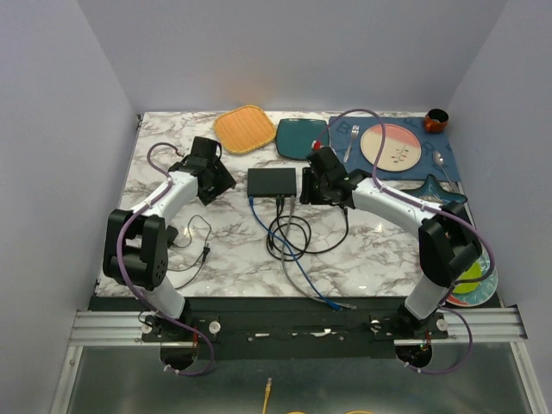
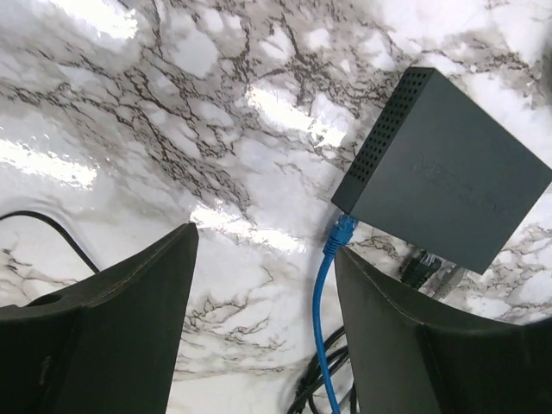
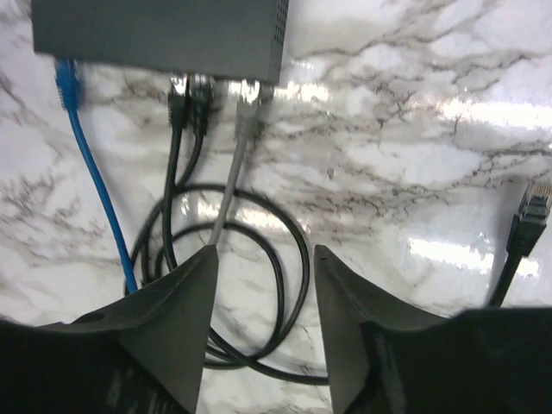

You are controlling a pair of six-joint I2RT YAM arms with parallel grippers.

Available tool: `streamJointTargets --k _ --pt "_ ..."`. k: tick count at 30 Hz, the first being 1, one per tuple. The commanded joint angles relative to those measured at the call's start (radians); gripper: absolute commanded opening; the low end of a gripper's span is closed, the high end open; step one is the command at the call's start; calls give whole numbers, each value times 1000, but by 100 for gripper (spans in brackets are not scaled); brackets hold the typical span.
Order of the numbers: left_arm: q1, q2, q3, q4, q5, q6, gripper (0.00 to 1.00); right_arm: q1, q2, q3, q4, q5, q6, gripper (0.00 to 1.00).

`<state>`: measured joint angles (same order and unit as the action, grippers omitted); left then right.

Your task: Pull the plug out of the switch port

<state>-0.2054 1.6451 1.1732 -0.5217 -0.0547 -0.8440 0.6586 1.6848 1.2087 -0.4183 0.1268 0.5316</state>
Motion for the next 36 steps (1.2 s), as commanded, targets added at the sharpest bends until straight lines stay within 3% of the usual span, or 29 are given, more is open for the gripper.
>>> streamJointTargets --k 1,5,14,15,17,28,36 --pt "-11 30 -73 49 53 -26 72 -54 120 124 -30 -9 -19 44" --pt "-12 84 -83 65 90 -29 67 -65 249 189 -50 -29 -18 32" --pt "-28 53 -158 166 142 -56 63 -41 268 95 13 -121 30 32" --pt "-32 47 -173 179 144 -64 72 -31 266 91 24 -150 33 33" --pt "-40 35 -182 189 142 -73 99 -7 277 89 29 -162 48 33" --pt "-51 13 -193 181 133 -63 97 62 297 106 47 -205 116 33" --pt "-45 -50 -240 208 96 -92 95 29 92 90 -42 65 10 39"
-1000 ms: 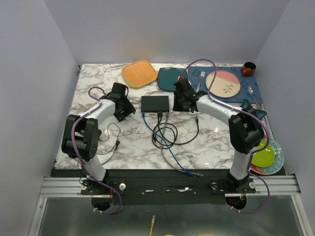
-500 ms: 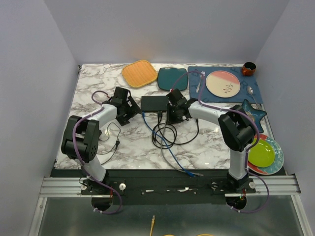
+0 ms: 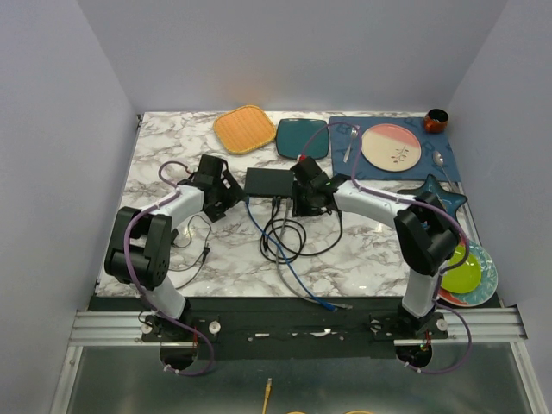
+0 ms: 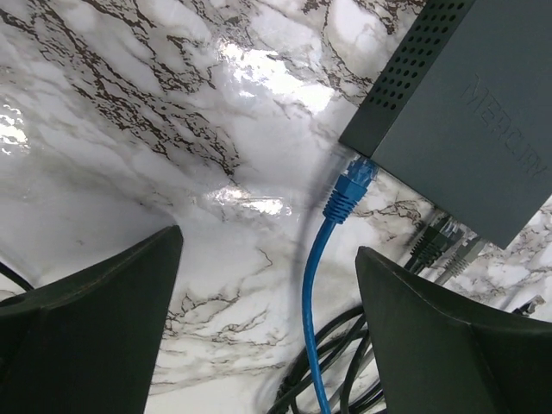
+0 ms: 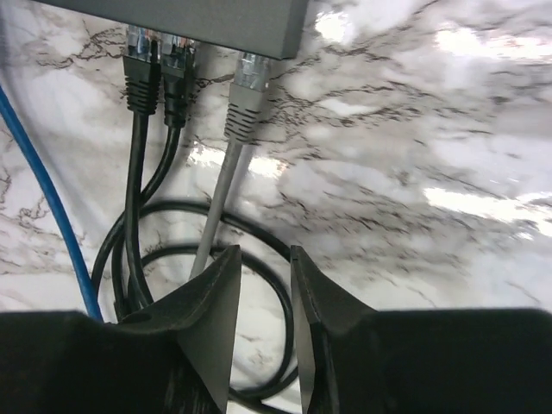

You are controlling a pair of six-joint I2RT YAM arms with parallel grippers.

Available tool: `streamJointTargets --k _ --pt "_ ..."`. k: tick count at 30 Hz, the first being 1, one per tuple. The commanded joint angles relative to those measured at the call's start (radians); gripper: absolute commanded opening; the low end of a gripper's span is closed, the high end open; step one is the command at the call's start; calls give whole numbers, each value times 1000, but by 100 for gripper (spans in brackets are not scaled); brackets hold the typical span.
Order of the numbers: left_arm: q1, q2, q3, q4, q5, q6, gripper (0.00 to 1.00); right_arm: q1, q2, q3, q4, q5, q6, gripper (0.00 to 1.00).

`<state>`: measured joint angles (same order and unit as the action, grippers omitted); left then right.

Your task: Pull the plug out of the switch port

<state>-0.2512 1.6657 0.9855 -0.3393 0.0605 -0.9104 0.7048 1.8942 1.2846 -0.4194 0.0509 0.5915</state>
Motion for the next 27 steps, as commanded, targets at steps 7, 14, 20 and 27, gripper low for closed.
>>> streamJointTargets --k 7,14,20,27 --pt "21 -190 -248 407 146 -157 96 -86 -109 162 73 -76 -52 35" --pt "15 -228 -332 565 184 -159 92 -154 114 327 209 -437 22 1" --pt "16 -259 -354 568 121 -163 85 -168 229 321 364 -641 97 1" --pt "20 -161 -317 606 134 -208 51 -199 298 279 527 -755 177 1"
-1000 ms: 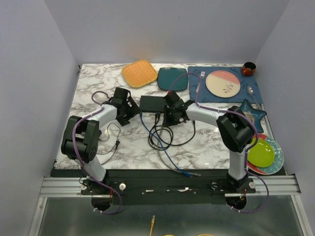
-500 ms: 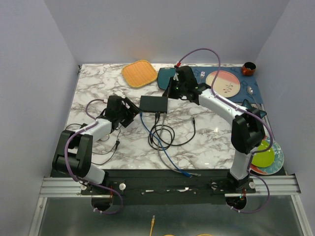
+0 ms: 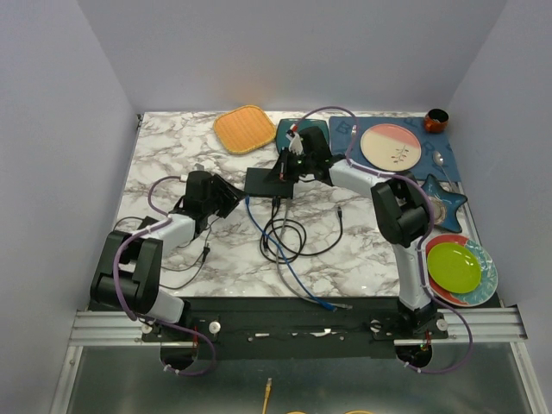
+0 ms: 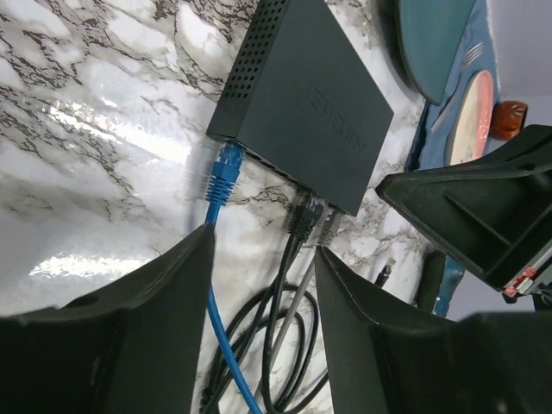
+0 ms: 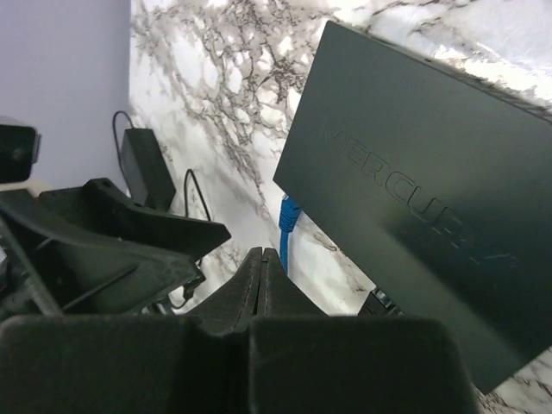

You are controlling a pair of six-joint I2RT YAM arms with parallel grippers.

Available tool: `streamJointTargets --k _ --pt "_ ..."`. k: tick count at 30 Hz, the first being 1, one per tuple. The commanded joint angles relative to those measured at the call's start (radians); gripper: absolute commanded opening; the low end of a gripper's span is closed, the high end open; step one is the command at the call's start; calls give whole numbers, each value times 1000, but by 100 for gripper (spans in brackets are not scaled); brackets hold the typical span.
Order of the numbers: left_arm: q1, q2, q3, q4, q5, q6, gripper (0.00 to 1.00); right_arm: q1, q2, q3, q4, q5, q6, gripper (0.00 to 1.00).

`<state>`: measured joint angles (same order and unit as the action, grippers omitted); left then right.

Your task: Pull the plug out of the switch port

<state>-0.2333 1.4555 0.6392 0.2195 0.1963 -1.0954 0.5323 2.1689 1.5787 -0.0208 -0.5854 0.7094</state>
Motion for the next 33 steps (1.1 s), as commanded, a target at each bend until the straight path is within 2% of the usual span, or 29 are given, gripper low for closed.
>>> streamJointTargets --k 1,2,6,8,12,19,24,33 --pt "2 66 40 47 -3 -23 51 -31 28 -16 128 -120 59 1" --pt "2 75 45 47 -6 -24 51 -34 37 -14 128 -122 65 1" --pt "2 101 60 37 -21 -20 67 -46 74 -6 124 -123 82 1" --pt "2 121 71 27 -28 -17 70 -46 94 18 105 -117 87 1" --pt "2 167 96 0 -35 -15 73 -38 138 134 -72 -54 24 1" --pt "-11 236 141 -34 -43 -8 74 -38 127 145 -203 99 -54 1" --pt "-15 258 148 -28 -43 -1 67 -38 144 132 -217 91 -48 1" --pt "17 262 37 191 3 -41 63 -40 149 98 -174 39 -11 1"
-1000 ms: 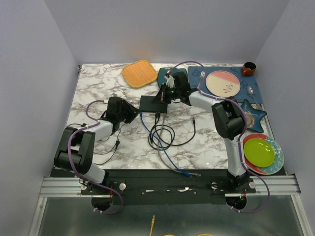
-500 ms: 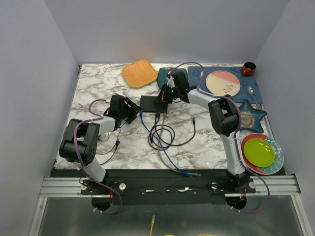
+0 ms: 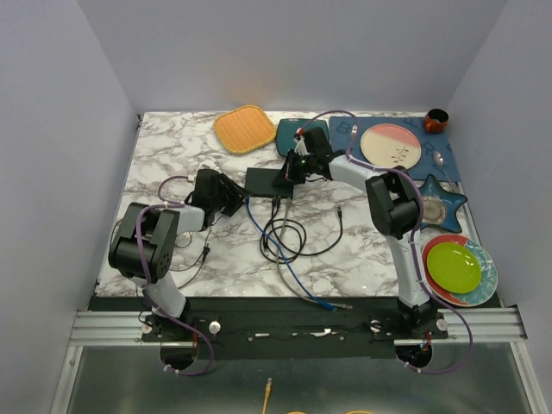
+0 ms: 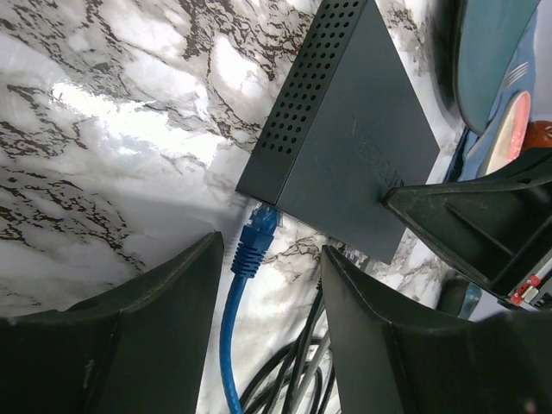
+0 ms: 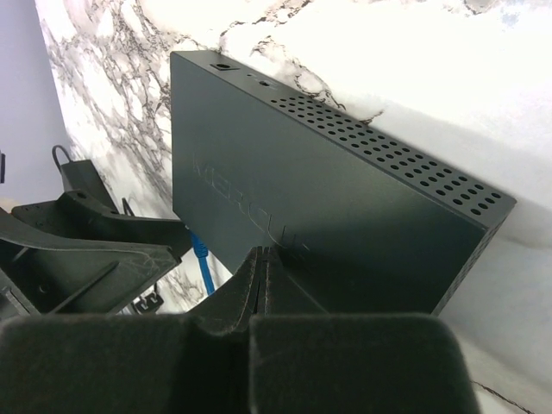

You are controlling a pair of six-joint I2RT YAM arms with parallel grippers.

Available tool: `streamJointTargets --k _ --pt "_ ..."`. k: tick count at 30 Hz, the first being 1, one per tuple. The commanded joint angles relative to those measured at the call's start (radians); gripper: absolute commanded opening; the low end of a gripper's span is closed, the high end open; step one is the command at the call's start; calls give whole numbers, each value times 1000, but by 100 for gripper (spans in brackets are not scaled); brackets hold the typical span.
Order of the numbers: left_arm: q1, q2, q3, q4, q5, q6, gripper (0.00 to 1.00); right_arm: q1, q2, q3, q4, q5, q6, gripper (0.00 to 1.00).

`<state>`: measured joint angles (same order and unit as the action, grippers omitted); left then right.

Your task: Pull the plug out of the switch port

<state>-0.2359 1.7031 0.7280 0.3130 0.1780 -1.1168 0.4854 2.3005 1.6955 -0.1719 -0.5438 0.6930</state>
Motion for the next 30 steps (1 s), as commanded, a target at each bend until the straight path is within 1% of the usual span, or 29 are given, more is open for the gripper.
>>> streamJointTargets --k 1,7,10,14,18,25,30 --pt "23 27 -76 153 43 -41 63 8 19 -14 -23 -2 3 1" --pt "41 93 -147 388 98 -118 63 8 34 -4 -23 -16 13 1" --pt "44 122 -151 446 112 -143 60 9 39 0 -21 -18 14 1" --pt "44 165 -142 483 117 -166 56 8 43 6 -21 -21 20 1" --pt "44 199 -145 528 127 -189 47 9 50 6 -21 -27 26 1" --pt "44 216 -171 572 130 -202 42 9 59 7 -18 -27 30 1" --pt "46 211 -185 584 127 -204 42 9 62 6 -15 -27 30 1"
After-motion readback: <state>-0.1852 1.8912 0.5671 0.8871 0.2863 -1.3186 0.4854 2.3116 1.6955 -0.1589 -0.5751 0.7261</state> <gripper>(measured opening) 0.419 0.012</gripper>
